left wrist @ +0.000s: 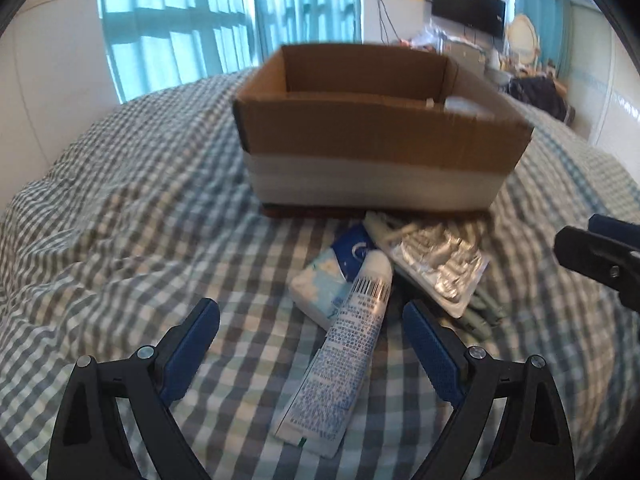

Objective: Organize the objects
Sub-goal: 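Grasp the white toothpaste tube with the left gripper, then hold the toothpaste tube in left gripper while right grasps the teal pill organizer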

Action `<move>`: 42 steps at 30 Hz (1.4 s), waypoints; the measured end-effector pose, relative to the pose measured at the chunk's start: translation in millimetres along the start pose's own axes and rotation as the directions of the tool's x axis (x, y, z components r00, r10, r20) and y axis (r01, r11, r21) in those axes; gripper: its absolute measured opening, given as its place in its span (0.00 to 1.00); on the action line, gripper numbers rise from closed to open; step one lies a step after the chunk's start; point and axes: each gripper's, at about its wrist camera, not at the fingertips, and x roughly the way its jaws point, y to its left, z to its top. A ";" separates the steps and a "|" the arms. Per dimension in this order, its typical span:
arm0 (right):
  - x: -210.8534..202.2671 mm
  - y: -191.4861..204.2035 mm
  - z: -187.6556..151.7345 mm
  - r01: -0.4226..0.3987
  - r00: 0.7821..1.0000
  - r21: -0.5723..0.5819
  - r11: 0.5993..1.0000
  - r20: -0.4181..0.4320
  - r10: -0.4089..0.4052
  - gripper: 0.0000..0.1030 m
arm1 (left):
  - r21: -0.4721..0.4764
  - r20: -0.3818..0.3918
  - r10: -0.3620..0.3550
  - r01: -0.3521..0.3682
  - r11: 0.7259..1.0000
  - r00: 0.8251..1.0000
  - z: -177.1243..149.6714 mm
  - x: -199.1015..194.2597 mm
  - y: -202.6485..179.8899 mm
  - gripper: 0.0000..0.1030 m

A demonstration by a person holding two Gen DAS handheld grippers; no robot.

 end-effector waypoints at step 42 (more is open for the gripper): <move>76.6 98.2 2.6 0.087 0.992 -0.152 0.985 -0.074 -0.099 0.51 | -0.122 -0.029 -0.151 0.147 0.982 0.988 -7.3 -6.1 103.5 0.26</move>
